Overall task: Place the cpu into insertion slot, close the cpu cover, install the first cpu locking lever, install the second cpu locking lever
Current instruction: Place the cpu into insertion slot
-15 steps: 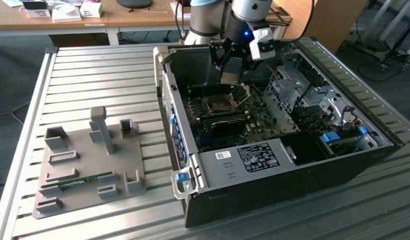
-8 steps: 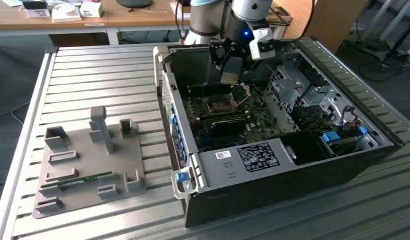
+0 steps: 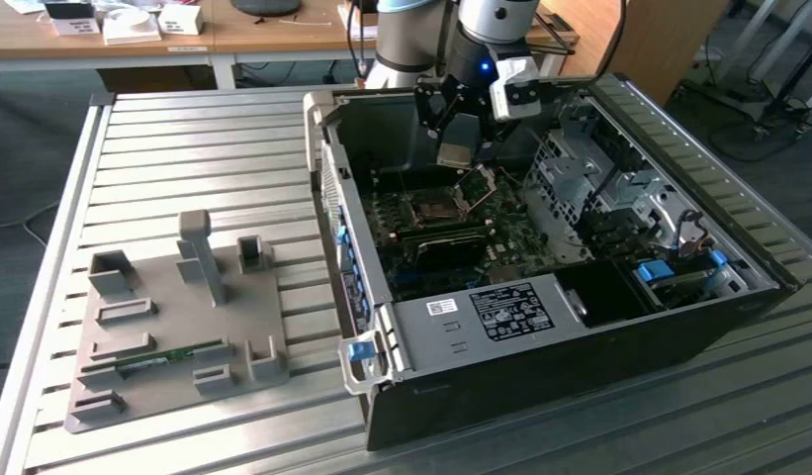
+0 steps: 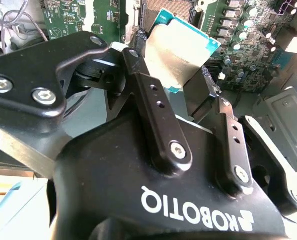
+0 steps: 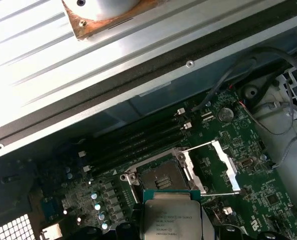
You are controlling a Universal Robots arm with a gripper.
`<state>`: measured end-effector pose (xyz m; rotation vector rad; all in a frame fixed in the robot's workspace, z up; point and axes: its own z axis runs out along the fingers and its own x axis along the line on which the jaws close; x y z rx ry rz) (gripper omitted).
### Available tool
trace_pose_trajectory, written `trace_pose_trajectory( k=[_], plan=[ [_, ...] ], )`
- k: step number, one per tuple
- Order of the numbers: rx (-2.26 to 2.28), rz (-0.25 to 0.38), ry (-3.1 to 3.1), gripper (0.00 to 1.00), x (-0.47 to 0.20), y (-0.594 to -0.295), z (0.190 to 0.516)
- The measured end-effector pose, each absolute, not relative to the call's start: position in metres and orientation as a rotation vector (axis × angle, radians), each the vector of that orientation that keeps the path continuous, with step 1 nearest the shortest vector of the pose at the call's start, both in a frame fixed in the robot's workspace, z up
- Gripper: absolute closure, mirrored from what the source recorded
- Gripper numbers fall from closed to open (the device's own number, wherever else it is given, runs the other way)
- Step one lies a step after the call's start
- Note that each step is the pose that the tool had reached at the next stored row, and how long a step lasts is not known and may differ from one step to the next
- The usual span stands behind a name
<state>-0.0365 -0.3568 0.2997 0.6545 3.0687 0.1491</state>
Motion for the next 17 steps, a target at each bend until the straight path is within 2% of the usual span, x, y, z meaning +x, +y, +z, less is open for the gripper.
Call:
trace_pose_trajectory(
  k=[17],
  plan=[
    [0.711,0.149,3.054,0.46,-0.0365,-0.3568,0.2987]
  ],
)
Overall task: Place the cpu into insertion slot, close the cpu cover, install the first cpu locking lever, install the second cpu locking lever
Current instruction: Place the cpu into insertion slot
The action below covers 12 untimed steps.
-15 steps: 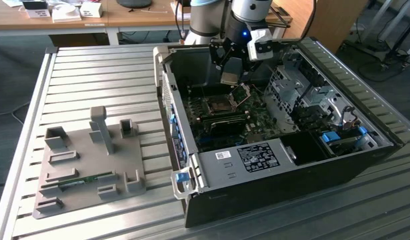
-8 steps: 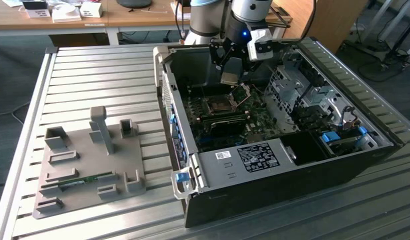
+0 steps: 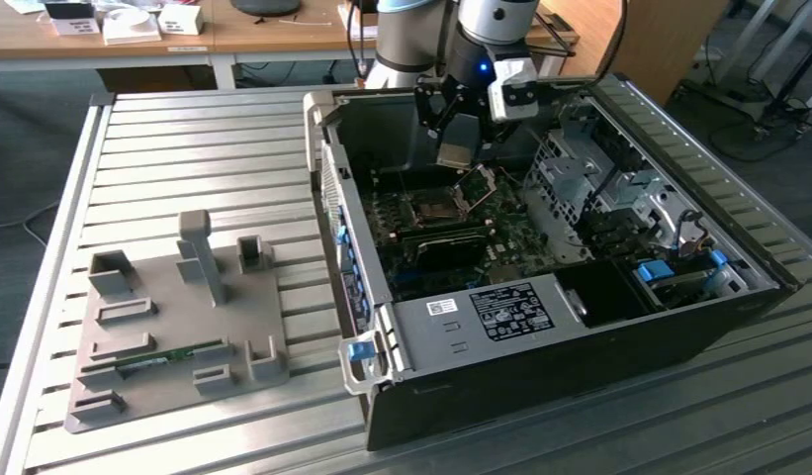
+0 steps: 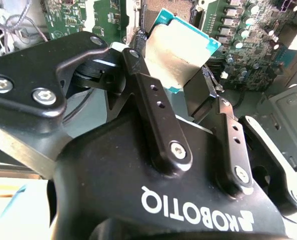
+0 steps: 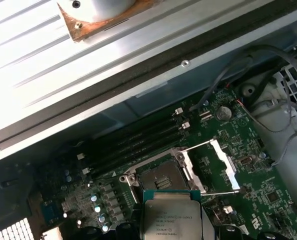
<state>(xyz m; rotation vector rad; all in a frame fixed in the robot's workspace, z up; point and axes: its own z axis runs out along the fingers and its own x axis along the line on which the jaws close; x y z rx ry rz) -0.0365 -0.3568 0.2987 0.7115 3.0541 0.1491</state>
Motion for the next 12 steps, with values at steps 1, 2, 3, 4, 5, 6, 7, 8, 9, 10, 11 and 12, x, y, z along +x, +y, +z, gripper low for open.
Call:
trace_pose_trajectory(
  k=[1,2,3,4,5,6,7,8,9,10,11,12],
  plan=[
    [0.728,0.149,3.05,0.46,-0.0365,-0.3568,0.2985],
    [0.743,0.149,3.046,0.46,-0.0365,-0.3568,0.2985],
    [0.746,0.149,3.045,0.46,-0.0365,-0.3568,0.2985],
    [0.746,0.149,3.045,0.46,-0.0365,-0.3568,0.2984],
    [0.752,0.149,3.043,0.46,-0.0365,-0.3568,0.2984],
    [0.753,0.149,3.043,0.46,-0.0365,-0.3568,0.2982],
    [0.753,0.149,3.043,0.46,-0.0365,-0.3568,0.2982],
    [0.753,0.149,3.043,0.46,-0.0365,-0.3568,0.2982],
    [0.753,0.149,3.043,0.46,-0.0365,-0.3568,0.2982],
    [0.753,0.149,3.043,0.46,-0.0365,-0.3568,0.2982],
    [0.753,0.149,3.043,0.46,-0.0365,-0.3568,0.2982],
    [0.753,0.149,3.043,0.46,-0.0365,-0.3568,0.2982]
  ],
)
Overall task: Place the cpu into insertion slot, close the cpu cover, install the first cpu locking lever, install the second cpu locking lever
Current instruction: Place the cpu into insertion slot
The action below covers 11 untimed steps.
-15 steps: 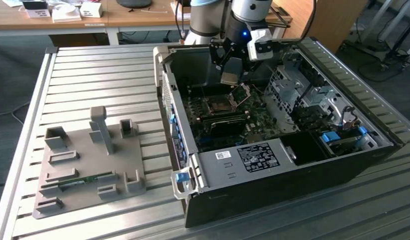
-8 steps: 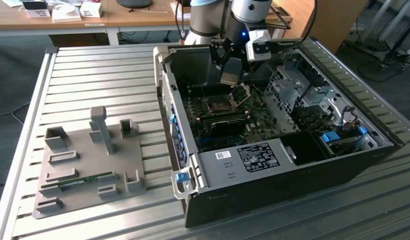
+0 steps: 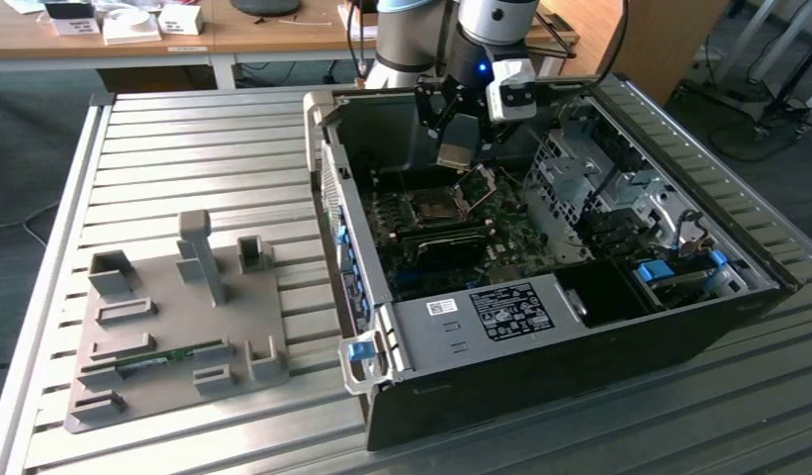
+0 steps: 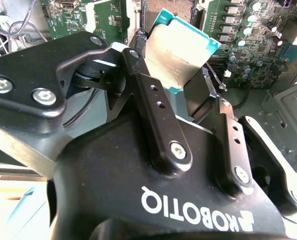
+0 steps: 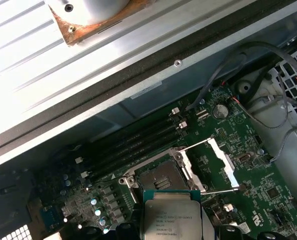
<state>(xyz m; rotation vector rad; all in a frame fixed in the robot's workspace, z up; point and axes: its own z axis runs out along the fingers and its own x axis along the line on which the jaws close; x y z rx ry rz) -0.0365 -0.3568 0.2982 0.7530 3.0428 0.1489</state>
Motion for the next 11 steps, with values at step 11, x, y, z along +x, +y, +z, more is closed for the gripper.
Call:
trace_pose_trajectory(
  k=[11],
  plan=[
    [0.753,0.149,3.043,0.46,-0.0365,-0.3568,0.2924]
  ],
)
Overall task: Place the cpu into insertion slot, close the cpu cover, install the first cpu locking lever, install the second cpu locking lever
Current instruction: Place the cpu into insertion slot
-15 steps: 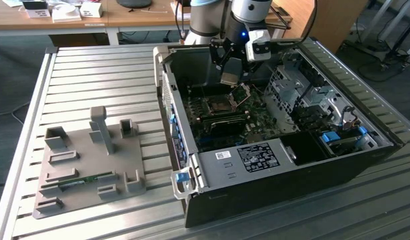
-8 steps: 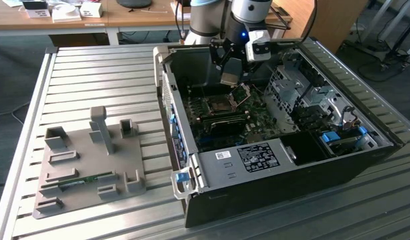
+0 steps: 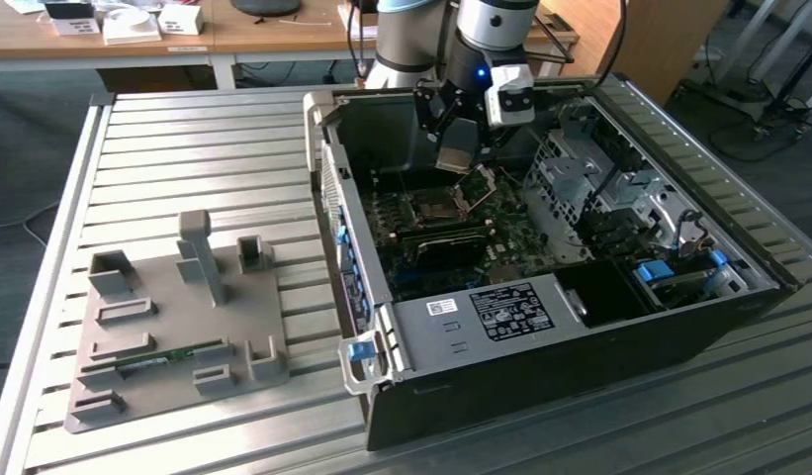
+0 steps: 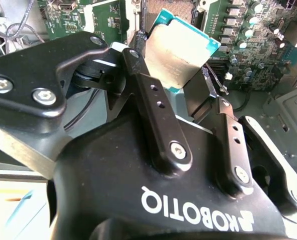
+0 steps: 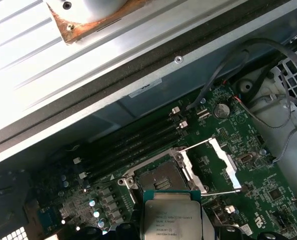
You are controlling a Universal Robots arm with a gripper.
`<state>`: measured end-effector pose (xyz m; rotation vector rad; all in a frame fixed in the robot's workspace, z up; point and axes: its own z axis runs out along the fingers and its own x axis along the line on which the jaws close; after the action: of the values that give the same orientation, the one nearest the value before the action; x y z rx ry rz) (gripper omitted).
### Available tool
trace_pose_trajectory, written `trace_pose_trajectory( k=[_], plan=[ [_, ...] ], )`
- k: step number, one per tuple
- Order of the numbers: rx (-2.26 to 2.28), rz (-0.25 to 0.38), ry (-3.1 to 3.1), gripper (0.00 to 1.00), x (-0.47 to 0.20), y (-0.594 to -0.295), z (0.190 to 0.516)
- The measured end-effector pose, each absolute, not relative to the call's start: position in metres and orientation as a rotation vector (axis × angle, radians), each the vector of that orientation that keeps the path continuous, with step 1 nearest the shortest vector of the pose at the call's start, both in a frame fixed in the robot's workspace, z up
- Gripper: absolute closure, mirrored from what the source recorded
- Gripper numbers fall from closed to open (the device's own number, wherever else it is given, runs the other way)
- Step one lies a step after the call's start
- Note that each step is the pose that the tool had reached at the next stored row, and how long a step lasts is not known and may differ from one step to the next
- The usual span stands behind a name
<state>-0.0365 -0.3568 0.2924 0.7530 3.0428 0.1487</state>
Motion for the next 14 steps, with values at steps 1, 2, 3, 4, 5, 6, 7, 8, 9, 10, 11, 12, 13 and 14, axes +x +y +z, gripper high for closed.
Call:
trace_pose_trajectory(
  k=[1,2,3,4,5,6,7,8,9,10,11,12,13,14],
  plan=[
    [0.753,0.149,3.043,0.46,-0.0366,-0.3568,0.2924],
    [0.753,0.149,3.043,0.46,-0.0366,-0.3568,0.2923],
    [0.753,0.149,3.043,0.46,-0.0365,-0.3568,0.2923],
    [0.753,0.149,3.043,0.46,-0.0365,-0.3568,0.2923],
    [0.753,0.149,3.043,0.46,-0.0366,-0.3568,0.2922],
    [0.753,0.15,3.043,0.46,-0.0366,-0.3568,0.2919],
    [0.753,0.152,3.043,0.46,-0.0366,-0.3568,0.2916],
    [0.753,0.152,3.043,0.46,-0.0366,-0.3568,0.2913],
    [0.753,0.153,3.043,0.46,-0.0366,-0.3568,0.2911],
    [0.753,0.155,3.043,0.46,-0.0366,-0.3568,0.291],
    [0.753,0.155,3.043,0.46,-0.0366,-0.3568,0.2909],
    [0.753,0.156,3.043,0.46,-0.0366,-0.3568,0.2908],
    [0.753,0.158,3.043,0.46,-0.0366,-0.3568,0.2904],
    [0.753,0.157,3.043,0.46,-0.0366,-0.3568,0.2902]
  ],
)
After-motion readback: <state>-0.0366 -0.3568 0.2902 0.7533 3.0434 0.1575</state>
